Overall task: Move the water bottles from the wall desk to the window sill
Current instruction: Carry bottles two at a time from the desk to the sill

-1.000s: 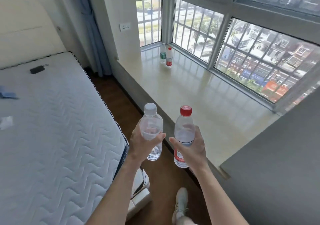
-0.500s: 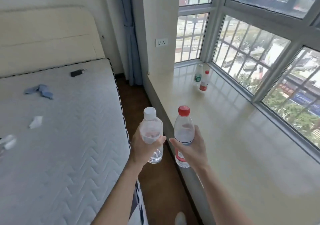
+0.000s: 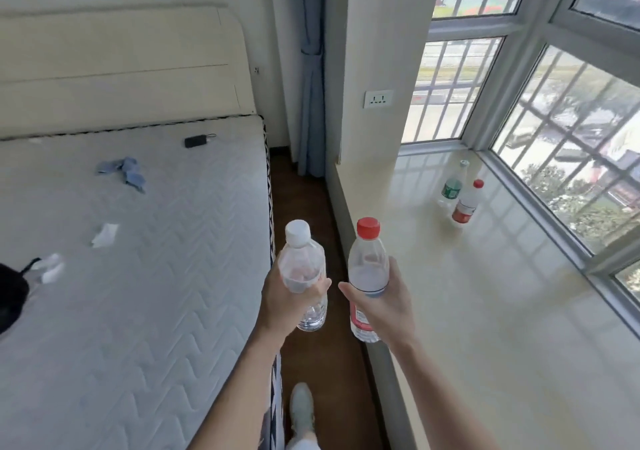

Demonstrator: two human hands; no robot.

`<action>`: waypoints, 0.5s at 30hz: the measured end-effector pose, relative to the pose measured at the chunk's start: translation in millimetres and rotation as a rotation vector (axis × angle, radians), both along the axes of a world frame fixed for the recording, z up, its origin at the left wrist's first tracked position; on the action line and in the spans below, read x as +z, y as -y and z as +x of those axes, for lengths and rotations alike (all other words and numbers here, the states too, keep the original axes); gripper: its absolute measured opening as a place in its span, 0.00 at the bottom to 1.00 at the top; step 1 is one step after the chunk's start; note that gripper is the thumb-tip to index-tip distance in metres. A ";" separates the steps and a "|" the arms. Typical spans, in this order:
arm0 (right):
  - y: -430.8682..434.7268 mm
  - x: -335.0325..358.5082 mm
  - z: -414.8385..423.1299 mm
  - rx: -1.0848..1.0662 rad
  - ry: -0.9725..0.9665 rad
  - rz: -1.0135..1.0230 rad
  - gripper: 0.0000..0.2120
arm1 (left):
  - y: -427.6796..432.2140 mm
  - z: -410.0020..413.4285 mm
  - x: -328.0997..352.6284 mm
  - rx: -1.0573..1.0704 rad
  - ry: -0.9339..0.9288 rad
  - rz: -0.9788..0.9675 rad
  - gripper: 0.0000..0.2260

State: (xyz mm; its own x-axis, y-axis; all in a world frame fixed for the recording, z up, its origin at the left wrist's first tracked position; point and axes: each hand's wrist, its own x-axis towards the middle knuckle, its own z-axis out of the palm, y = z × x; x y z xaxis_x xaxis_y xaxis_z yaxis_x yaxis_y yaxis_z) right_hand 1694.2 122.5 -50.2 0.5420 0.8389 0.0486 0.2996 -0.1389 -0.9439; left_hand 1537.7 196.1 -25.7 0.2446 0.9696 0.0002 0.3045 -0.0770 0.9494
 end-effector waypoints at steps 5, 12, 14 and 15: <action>-83.2 -9.8 14.7 0.027 -0.012 -0.015 0.24 | -80.7 6.3 -13.7 -0.015 0.036 -0.023 0.20; -222.7 -9.8 37.7 -0.012 -0.020 -0.011 0.25 | -233.9 33.0 -18.4 -0.077 0.040 -0.044 0.23; -258.1 -4.1 44.4 -0.050 -0.027 -0.007 0.23 | -274.5 43.4 -13.6 -0.104 0.013 -0.020 0.22; -275.1 -1.0 48.2 -0.069 -0.034 -0.002 0.23 | -294.3 49.4 -11.5 -0.124 0.002 -0.010 0.22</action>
